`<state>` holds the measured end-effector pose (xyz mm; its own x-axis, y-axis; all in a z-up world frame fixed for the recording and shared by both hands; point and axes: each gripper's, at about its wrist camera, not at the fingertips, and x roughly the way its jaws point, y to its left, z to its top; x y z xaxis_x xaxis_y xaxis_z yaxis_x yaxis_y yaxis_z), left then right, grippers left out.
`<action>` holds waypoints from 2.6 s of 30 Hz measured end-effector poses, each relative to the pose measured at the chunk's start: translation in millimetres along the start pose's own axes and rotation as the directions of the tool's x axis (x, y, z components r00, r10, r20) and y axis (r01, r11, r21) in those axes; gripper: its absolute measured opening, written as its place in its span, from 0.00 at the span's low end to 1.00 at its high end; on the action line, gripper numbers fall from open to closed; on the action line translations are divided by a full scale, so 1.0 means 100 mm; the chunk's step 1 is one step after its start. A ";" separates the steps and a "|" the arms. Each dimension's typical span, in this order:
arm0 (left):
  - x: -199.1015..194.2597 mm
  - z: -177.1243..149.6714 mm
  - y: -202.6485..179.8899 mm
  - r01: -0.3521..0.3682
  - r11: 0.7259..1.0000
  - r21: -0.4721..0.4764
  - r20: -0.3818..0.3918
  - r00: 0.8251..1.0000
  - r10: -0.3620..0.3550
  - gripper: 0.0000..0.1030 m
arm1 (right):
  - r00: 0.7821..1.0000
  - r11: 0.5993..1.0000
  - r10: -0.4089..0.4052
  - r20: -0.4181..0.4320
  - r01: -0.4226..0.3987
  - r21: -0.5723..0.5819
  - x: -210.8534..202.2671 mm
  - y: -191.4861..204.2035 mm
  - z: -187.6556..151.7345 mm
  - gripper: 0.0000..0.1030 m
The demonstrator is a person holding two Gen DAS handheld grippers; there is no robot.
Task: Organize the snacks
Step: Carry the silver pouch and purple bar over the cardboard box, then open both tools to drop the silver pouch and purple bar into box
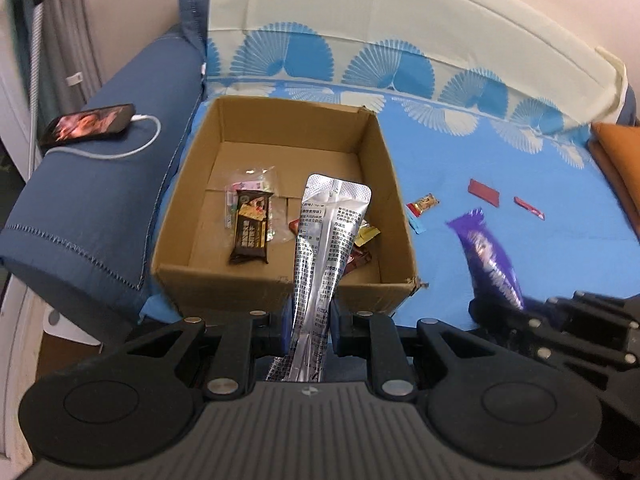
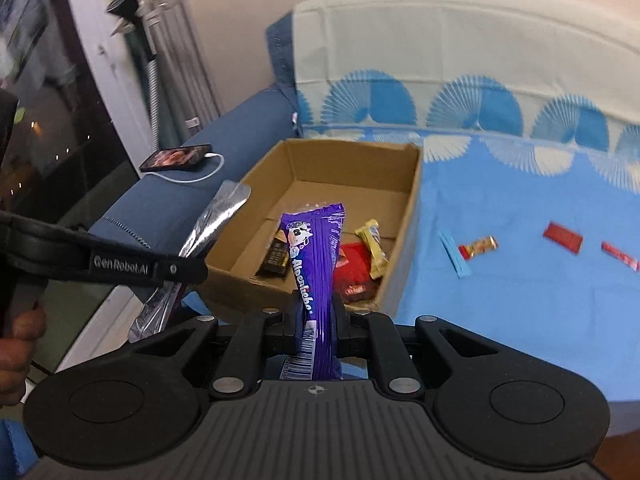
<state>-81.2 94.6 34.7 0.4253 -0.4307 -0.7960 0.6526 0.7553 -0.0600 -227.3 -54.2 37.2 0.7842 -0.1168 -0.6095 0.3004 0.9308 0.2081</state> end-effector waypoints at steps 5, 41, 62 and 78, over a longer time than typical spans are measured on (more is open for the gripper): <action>-0.09 -0.08 0.08 0.039 0.999 -0.008 0.028 0.999 -0.038 0.20 | 0.999 0.999 -0.033 0.002 0.033 -0.037 -0.08 0.17 -0.01 0.13; 0.55 0.62 0.44 0.034 0.997 -0.067 0.043 0.999 -0.031 0.20 | 0.995 0.995 -0.087 -0.052 0.084 -0.061 0.82 0.15 0.56 0.13; 1.80 1.20 0.57 -0.019 0.998 -0.057 -0.062 0.998 0.016 0.21 | 0.981 0.997 -0.076 -0.181 0.075 -0.015 2.14 -0.10 0.89 0.13; 1.93 1.19 0.59 -0.182 0.983 0.027 -0.032 0.983 0.183 1.00 | 0.971 0.994 -0.109 -0.212 0.110 -0.007 2.38 -0.18 0.90 0.76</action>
<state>113.9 -2.3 -50.8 0.5167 -0.2693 -0.8127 0.5810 0.8075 0.1018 2.4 -129.3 -42.8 0.6134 -0.1415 -0.7770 0.3812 0.9147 0.1344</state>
